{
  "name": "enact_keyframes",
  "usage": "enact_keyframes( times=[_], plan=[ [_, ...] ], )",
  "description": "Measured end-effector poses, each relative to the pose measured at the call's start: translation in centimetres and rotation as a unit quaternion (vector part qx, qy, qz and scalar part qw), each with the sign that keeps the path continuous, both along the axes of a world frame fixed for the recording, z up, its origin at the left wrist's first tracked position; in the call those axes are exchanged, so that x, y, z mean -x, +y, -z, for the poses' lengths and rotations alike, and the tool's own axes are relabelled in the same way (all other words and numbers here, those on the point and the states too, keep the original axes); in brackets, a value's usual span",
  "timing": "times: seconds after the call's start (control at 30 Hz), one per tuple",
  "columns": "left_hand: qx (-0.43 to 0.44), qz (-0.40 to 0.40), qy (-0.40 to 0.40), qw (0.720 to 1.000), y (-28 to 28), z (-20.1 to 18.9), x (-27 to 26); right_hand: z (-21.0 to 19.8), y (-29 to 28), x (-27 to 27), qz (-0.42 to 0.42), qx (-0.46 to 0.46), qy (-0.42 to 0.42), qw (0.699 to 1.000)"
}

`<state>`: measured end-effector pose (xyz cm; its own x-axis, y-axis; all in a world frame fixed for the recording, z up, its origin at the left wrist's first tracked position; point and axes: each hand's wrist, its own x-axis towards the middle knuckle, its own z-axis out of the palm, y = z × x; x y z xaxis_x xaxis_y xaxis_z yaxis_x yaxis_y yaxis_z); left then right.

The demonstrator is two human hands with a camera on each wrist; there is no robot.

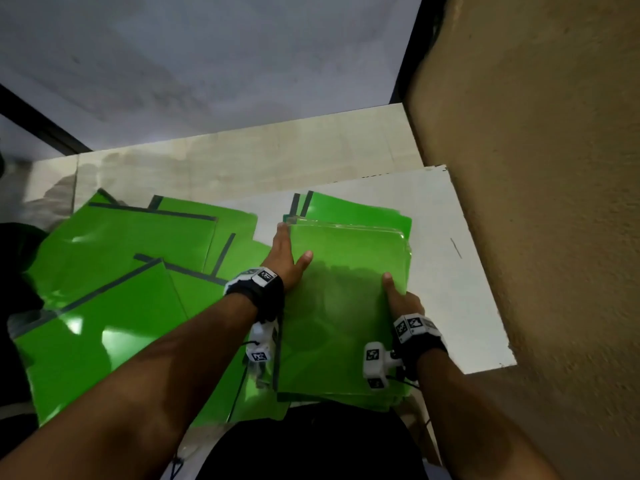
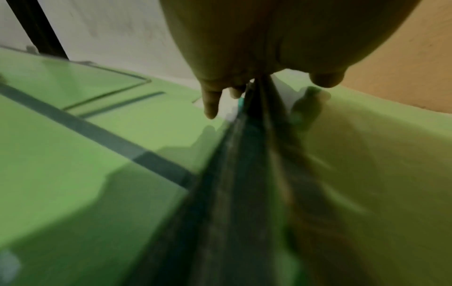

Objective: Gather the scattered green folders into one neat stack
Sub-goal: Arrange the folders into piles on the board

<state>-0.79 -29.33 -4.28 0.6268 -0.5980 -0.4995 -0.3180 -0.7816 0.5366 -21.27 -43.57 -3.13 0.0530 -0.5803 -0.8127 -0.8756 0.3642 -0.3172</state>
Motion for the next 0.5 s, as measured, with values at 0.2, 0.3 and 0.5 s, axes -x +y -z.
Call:
enact_keyframes(
  times=[0.2,0.3,0.5],
  plan=[
    [-0.041,-0.013,-0.111,0.993,9.5,-1.4,-7.4,0.0,0.2,-0.3,-0.004,0.026,0.031,0.999],
    [-0.145,-0.057,-0.167,0.974,18.4,-2.1,-10.6,0.1,0.5,-0.5,-0.006,0.037,0.042,0.998],
    [-0.273,-0.15,-0.091,0.946,29.4,-1.7,-11.4,0.5,0.9,-0.5,0.017,0.043,0.043,0.998]
  ],
)
